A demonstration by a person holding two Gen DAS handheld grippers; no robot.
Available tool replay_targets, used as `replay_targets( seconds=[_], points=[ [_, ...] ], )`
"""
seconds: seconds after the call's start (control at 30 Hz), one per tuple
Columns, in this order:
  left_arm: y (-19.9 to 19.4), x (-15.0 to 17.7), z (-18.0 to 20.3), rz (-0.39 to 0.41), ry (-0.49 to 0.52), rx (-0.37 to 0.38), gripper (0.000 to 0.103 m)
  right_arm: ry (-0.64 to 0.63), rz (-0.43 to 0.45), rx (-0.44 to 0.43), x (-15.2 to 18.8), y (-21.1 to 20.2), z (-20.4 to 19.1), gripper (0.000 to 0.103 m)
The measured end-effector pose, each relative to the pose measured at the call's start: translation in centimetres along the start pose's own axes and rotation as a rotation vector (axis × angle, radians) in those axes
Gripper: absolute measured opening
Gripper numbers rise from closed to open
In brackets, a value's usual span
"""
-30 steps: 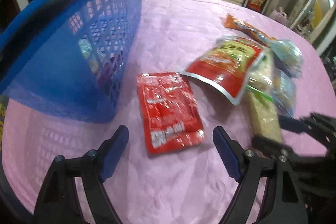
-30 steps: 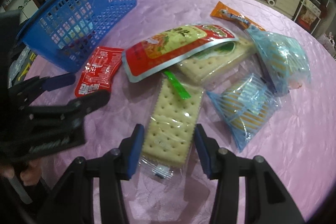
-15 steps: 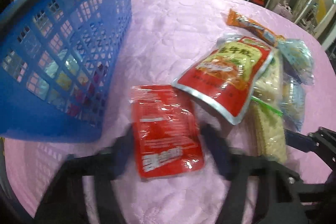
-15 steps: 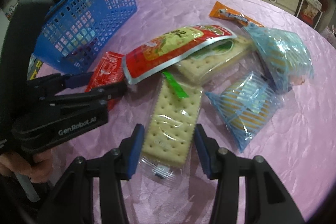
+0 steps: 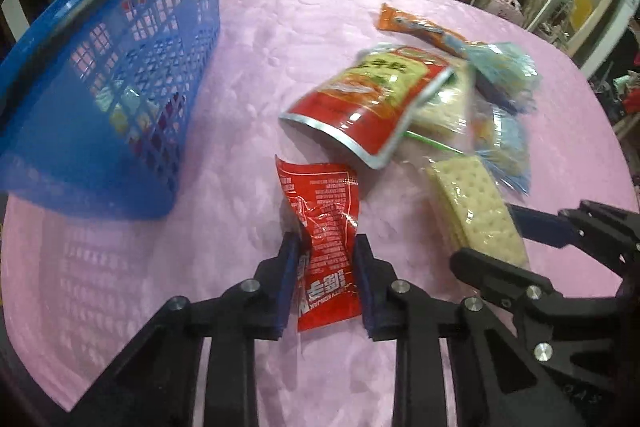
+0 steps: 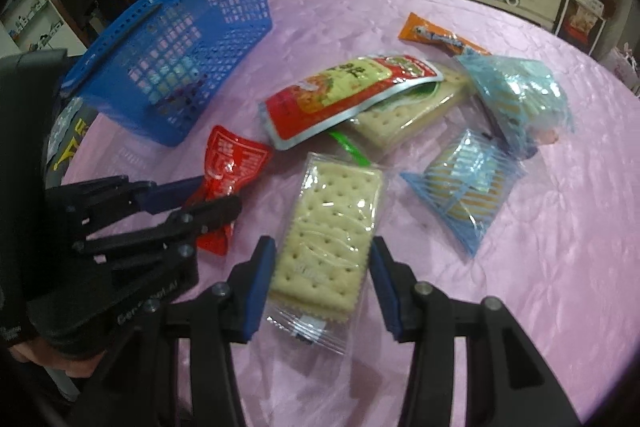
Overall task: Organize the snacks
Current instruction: 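Close left tool on the small red packet while right tool grips the cracker packet, then carry both packets into the blue basket and open both tools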
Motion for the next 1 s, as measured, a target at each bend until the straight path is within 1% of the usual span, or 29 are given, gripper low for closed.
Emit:
replay_targets(
  seconds=[0.23,0.4,0.5,0.67,0.77,0.83,1.0],
  points=[
    [-4.7,1.4,0.1,0.061,0.026,0.045,0.025,-0.023,0.041,0.05,0.4,-3.9,-2.1,0.052],
    [-9.7,2.0,-0.7,0.132,0.032,0.082,0.025,-0.034,0.093,0.066,-0.5,-6.6,-3.8,0.052],
    [-12.2,1.5,-1.3,0.178,0.033,0.097,0.025,-0.047,0.129,0.067,-1.7,-8.1,-5.0,0.052],
    [-15.9,-0.3,-3.6,0.244,0.026,0.091,0.025,-0.074,0.195,0.058,-4.6,-10.1,-7.5,0.052],
    [-17.2,-1.3,-5.3,0.271,0.029,0.067,0.025,-0.095,0.227,0.051,-6.4,-10.9,-8.7,0.052],
    [-18.1,-2.0,-6.7,0.279,0.023,0.065,0.025,-0.108,0.247,0.051,-7.8,-11.3,-9.5,0.052],
    [-19.5,-3.9,-9.2,0.314,0.028,0.035,0.025,-0.131,0.28,0.034,-10.7,-11.6,-11.0,0.052]
  ],
)
Point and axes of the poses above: each gripper's, at about its wrist camera, not at the fingertips, and y roughly the way its jaws point, z to its right, x to its underside, the point moved 5 cm from there along y, roughly the way its jaws point, and after that the axes turned 9 degrees about -y, right-handed, at the moved point
